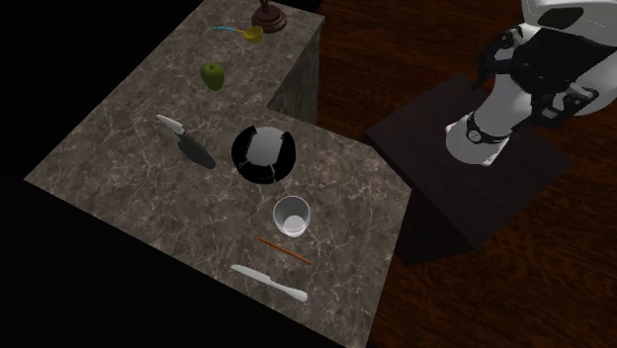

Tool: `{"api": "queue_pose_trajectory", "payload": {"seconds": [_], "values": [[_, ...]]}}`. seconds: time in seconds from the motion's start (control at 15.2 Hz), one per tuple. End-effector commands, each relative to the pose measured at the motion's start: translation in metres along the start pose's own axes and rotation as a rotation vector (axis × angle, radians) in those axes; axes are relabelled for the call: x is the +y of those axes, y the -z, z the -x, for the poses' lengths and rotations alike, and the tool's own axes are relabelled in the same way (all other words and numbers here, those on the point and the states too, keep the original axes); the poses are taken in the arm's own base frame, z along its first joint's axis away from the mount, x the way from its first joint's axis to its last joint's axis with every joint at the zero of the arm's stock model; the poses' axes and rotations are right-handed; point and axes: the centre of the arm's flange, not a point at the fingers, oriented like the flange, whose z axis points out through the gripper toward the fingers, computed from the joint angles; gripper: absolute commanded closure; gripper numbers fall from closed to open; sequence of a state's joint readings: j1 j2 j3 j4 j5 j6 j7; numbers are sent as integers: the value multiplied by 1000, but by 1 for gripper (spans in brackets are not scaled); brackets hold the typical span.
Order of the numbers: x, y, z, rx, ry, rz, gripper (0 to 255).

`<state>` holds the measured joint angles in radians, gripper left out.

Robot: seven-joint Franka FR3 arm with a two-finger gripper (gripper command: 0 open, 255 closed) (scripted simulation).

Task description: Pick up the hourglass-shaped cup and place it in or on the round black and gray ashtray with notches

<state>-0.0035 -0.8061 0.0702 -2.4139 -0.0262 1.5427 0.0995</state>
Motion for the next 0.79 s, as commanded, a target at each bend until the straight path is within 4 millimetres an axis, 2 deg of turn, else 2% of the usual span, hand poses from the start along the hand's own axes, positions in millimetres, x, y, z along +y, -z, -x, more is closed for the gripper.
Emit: {"api": "queue_pose_trajectory", "payload": {"seconds": [0.0, 0.73], "values": [[0, 0, 0, 0, 0, 0, 0], [39, -85, -109, 16, 19, 5, 0]]}}
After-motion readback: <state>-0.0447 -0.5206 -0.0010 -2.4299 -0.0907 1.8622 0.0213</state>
